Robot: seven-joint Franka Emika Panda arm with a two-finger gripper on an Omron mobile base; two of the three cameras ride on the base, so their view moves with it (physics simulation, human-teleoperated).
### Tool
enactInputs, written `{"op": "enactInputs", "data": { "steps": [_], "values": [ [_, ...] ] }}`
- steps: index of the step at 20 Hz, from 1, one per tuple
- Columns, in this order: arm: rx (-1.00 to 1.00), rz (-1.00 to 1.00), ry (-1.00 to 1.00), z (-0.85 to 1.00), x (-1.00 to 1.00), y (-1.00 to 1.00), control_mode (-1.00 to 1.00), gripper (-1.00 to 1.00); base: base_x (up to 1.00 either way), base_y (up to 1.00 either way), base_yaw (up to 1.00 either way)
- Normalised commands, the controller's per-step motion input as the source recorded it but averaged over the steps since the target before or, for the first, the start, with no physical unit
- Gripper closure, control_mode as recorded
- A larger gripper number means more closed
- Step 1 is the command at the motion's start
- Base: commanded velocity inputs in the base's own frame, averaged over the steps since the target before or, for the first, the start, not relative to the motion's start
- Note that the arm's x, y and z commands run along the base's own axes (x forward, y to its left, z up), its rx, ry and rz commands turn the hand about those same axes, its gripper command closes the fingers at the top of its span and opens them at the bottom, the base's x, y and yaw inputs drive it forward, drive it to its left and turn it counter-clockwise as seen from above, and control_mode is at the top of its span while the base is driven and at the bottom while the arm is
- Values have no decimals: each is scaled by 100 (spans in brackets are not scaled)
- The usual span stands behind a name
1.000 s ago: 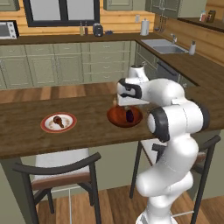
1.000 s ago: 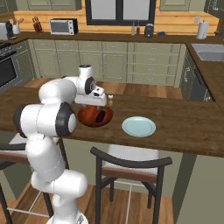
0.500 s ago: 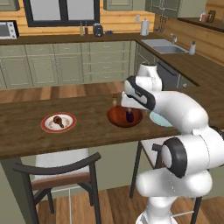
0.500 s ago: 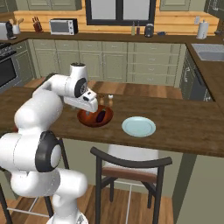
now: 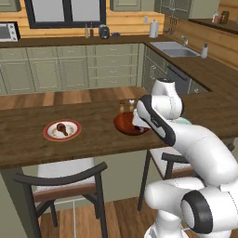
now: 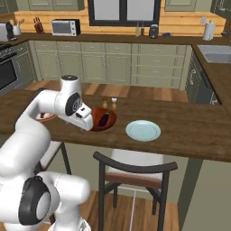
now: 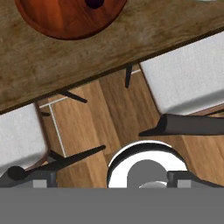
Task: Pick the chicken drumstick and eggplant from their plates and place them in the bowl. Then put the bowl in the fridge.
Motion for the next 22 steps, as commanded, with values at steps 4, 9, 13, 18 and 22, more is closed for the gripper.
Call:
{"op": "enactInputs", "data": {
  "steps": [4, 9, 13, 18, 22],
  "values": [
    [0, 0, 0, 0, 0, 0, -100, -100, 0, 0, 0],
    [0, 0, -2, 0, 0, 21, 100, -100, 0, 11, 0],
    [0, 0, 0, 0, 0, 0, 100, -100, 1, 84, 0],
    [0, 0, 0, 0, 0, 0, 100, -100, -1, 85, -2],
    [0, 0, 0, 0, 0, 0, 100, -100, -73, 29, -2]
  ]
}}
